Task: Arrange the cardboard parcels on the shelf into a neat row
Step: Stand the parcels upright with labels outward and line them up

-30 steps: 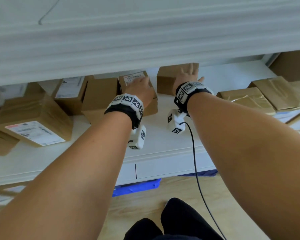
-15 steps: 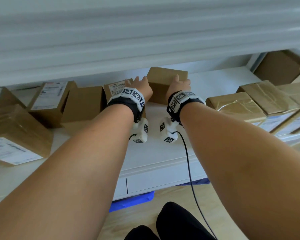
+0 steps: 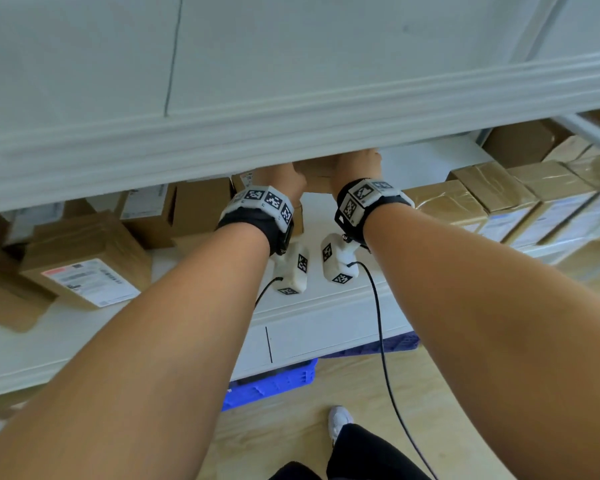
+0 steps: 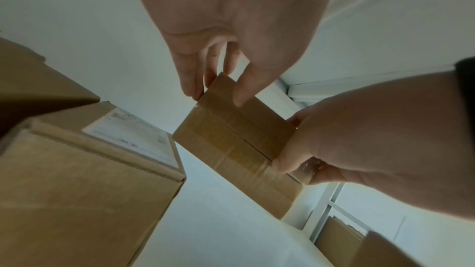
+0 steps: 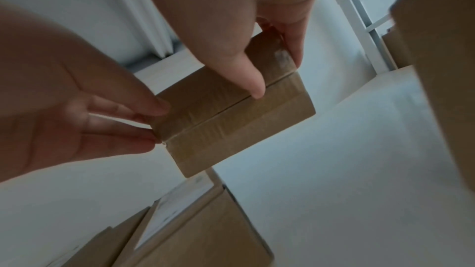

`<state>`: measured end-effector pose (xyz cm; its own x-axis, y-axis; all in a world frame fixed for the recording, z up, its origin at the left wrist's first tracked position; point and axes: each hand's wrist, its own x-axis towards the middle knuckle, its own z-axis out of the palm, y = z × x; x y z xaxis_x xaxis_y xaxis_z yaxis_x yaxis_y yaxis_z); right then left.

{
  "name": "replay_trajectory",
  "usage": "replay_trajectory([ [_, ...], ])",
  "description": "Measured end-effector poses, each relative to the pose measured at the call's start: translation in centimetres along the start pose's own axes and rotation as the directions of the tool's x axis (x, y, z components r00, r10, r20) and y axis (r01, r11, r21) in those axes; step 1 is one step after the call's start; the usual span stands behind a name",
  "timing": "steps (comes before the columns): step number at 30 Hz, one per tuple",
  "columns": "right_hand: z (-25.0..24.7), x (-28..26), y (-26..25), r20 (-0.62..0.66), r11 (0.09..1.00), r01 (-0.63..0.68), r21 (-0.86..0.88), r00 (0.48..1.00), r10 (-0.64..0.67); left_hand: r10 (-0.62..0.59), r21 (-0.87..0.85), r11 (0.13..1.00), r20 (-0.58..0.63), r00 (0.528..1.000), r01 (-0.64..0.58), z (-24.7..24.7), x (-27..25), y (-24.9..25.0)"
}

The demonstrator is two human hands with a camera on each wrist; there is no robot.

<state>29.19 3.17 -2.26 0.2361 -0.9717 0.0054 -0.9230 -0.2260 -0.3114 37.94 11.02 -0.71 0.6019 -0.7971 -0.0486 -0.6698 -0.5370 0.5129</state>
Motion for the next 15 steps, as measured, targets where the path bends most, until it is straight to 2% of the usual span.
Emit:
replay_trajectory([
  [3, -1.0, -3.2, 0.8, -0.023, 0.996, 0.037, 0.081, 0.999, -0.035, 0.007, -0.040, 0.999, -0.023, 1.000, -0.008, -1.0, -2.4, -0.6],
  [6, -1.1, -6.5, 1.8, -0.030, 0.987, 0.090, 0.134, 0.996, -0.087, 0.027, -0.004, 1.000, -0.020, 0.999, -0.027, -1.2, -4.5, -1.9],
  [15, 0.8, -10.8, 3.8, -0.018, 0.974, 0.181, 0.133, 0.983, -0.181, -0.019, -0.081, 0.997, -0.046, 0.999, 0.016, 0.1, -9.8, -3.7],
])
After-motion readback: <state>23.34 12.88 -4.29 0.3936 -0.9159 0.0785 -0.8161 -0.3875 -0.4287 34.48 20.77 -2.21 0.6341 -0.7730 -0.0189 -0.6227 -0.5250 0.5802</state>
